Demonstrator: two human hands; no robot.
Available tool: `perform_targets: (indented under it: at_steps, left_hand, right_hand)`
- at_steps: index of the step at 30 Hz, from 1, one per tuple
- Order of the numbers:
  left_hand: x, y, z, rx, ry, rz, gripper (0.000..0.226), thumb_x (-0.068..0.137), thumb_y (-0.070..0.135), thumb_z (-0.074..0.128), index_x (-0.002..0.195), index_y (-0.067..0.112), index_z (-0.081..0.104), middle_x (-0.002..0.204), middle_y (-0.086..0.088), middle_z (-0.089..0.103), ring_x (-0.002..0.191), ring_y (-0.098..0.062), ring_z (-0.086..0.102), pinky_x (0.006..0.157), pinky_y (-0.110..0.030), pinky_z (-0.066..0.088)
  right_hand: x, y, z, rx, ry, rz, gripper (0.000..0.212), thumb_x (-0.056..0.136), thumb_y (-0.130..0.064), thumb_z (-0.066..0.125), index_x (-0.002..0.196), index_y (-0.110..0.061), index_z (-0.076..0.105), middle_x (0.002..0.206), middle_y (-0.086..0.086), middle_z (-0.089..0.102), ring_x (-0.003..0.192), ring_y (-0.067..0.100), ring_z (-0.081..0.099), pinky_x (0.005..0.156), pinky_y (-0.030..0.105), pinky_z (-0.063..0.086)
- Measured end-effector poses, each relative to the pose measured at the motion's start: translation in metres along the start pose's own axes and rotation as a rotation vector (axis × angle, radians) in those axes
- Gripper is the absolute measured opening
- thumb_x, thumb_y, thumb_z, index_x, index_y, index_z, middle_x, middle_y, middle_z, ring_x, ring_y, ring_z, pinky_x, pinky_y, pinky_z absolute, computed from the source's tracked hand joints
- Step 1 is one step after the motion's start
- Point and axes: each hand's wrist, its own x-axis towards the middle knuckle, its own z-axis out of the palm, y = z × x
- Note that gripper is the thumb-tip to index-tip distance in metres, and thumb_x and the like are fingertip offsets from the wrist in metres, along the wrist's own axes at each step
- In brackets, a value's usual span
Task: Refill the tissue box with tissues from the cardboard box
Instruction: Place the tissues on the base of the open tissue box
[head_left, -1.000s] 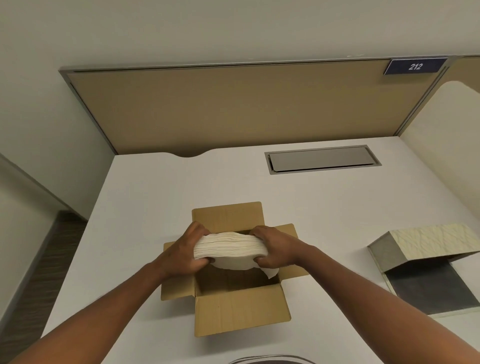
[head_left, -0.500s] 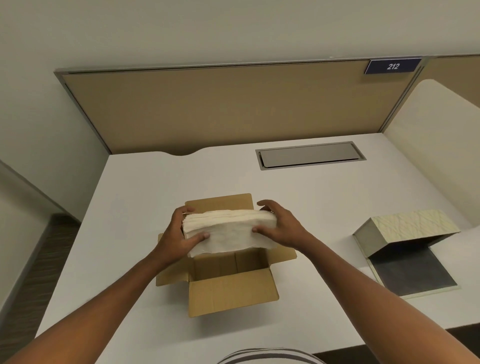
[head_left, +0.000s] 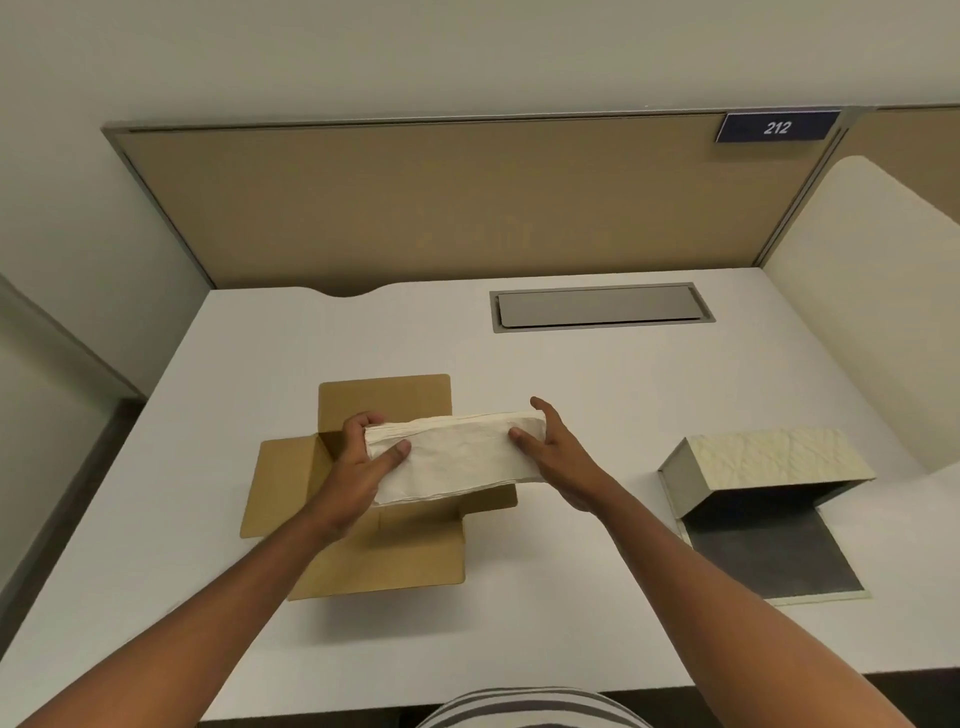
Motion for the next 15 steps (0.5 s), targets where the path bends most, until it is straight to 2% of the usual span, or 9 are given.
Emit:
perform_targets:
  at_steps: [2, 5, 9, 11, 15]
  left_hand:
    - [-0.007, 0.004, 0.023, -0.018, 0.008, -0.003, 0.034, 0.094, 0.016, 0.055, 0.12, 0.025, 0.036, 0.102, 0.01, 0.051, 0.087, -0.008, 0.056, 0.064, -0.014, 0.052]
    - [-0.017, 0.006, 0.057, -0.022, 0.02, -0.021, 0.035, 0.093, 0.017, 0.056, 0.12, 0.026, 0.034, 0.105, 0.006, 0.055, 0.09, -0.01, 0.057, 0.072, -0.023, 0.05]
    - [-0.032, 0.005, 0.103, 0.022, 0.004, -0.052, 0.027, 0.094, 0.02, 0.056, 0.114, 0.027, 0.039, 0.104, 0.003, 0.053, 0.088, -0.017, 0.056, 0.066, -0.033, 0.052]
    - [-0.038, 0.001, 0.123, -0.002, -0.011, -0.065, 0.022, 0.094, 0.018, 0.056, 0.107, 0.032, 0.045, 0.104, 0.001, 0.054, 0.089, -0.02, 0.057, 0.07, -0.04, 0.052]
    - [-0.049, -0.006, 0.161, -0.042, 0.003, -0.135, 0.014, 0.093, 0.018, 0.057, 0.097, 0.032, 0.053, 0.102, -0.004, 0.058, 0.087, -0.02, 0.057, 0.064, -0.031, 0.046]
  right_hand:
    - [-0.007, 0.004, -0.021, 0.006, -0.032, -0.006, 0.065, 0.095, -0.039, 0.051, 0.148, -0.029, 0.016, 0.143, 0.003, 0.032, 0.128, 0.024, 0.039, 0.105, 0.039, 0.042]
    - [-0.018, 0.014, -0.053, -0.007, -0.07, -0.03, 0.061, 0.096, -0.036, 0.05, 0.146, -0.034, 0.016, 0.139, 0.002, 0.034, 0.124, 0.025, 0.042, 0.104, 0.041, 0.043]
    - [-0.031, 0.038, -0.092, -0.04, -0.11, -0.033, 0.049, 0.095, -0.037, 0.05, 0.138, -0.04, 0.026, 0.133, 0.009, 0.043, 0.115, 0.028, 0.05, 0.096, 0.04, 0.048]
    - [-0.039, 0.051, -0.109, -0.038, -0.12, -0.016, 0.045, 0.095, -0.037, 0.05, 0.135, -0.04, 0.029, 0.13, 0.009, 0.046, 0.111, 0.027, 0.051, 0.093, 0.04, 0.048]
    - [-0.057, 0.075, -0.138, -0.043, -0.12, 0.051, 0.044, 0.095, -0.039, 0.05, 0.135, -0.035, 0.031, 0.126, 0.007, 0.046, 0.108, 0.025, 0.052, 0.092, 0.043, 0.05]
